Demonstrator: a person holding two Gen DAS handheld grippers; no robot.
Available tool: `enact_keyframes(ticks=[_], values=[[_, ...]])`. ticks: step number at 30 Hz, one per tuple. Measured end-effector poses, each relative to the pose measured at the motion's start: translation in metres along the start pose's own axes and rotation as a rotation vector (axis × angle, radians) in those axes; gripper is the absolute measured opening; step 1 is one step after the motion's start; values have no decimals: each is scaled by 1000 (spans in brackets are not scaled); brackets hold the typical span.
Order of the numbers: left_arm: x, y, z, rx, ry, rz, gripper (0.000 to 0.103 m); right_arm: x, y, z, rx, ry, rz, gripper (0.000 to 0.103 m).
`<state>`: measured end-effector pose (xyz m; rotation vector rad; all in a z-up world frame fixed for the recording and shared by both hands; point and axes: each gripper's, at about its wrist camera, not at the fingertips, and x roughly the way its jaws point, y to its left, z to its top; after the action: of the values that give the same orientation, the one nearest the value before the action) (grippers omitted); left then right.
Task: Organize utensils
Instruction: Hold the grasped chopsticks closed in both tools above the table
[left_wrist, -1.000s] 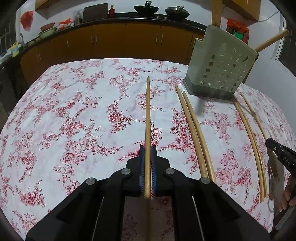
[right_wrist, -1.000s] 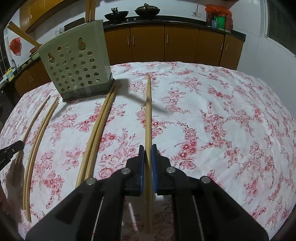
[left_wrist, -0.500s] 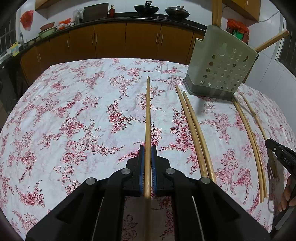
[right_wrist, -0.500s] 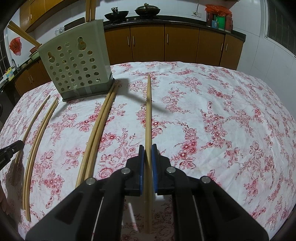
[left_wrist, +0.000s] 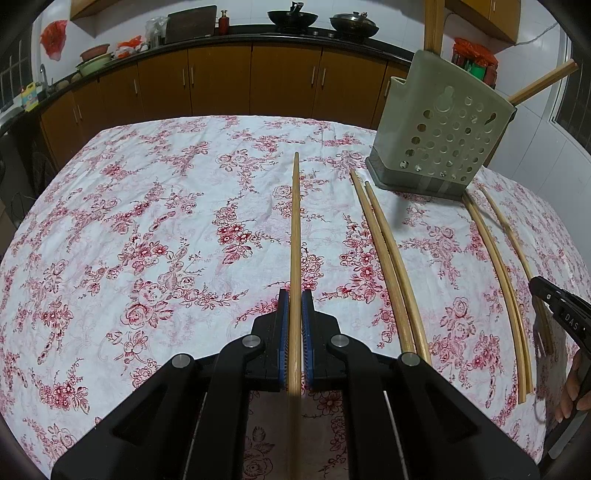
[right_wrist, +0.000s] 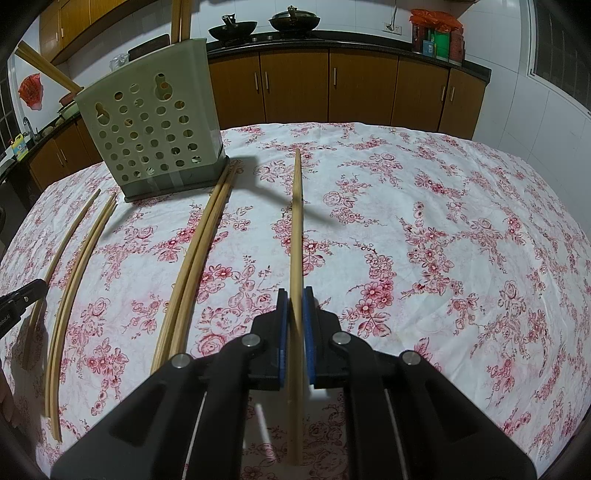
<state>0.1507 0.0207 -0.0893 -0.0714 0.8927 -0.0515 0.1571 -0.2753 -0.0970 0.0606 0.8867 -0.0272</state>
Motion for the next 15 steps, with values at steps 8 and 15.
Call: enact_keyframes(ticks=[8,15], values=[[0,0,0,1,0,2,8,0,0,0,3,0,4,10],[-4,-12,-6,49,2,42,8,-2,1,-2,0,1,11,10]])
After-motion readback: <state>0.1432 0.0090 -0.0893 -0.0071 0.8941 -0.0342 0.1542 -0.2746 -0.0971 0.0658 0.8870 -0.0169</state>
